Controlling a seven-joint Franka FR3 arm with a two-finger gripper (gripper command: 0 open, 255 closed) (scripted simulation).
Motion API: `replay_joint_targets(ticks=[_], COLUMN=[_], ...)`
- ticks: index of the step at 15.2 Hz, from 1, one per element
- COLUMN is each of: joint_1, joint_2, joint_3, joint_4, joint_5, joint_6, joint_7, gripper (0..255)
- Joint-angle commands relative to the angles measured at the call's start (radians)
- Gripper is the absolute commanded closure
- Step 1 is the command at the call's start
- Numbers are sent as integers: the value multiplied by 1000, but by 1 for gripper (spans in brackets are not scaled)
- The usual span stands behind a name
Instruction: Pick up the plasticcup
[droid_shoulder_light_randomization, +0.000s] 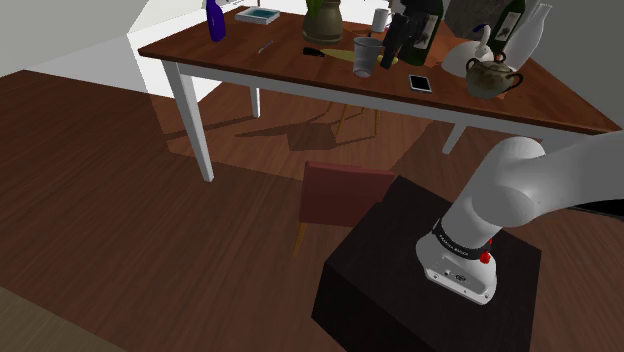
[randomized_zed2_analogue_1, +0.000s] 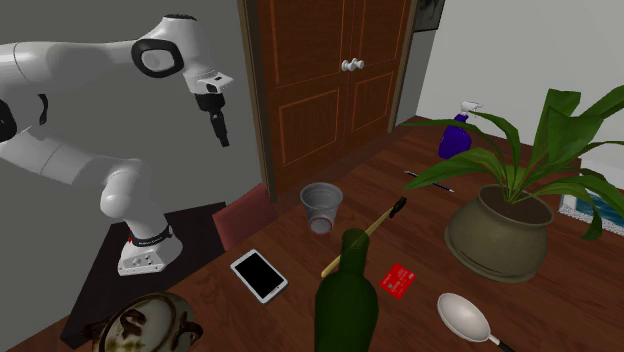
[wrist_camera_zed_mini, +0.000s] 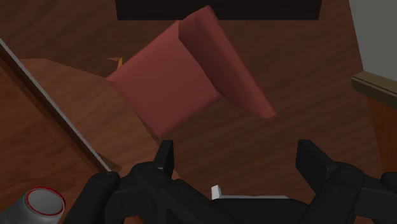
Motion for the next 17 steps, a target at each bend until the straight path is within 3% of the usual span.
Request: replay_joint_targets(ticks=[1,9,17], joint_1=[0,-11,-7], joint_2=[0,232,511], joint_3=[0,-151,-294], joint_4=[0,132,346], joint_5=[0,-46,-10], joint_6=[0,95,147], joint_7=[0,-177,-365], gripper=[0,0,0])
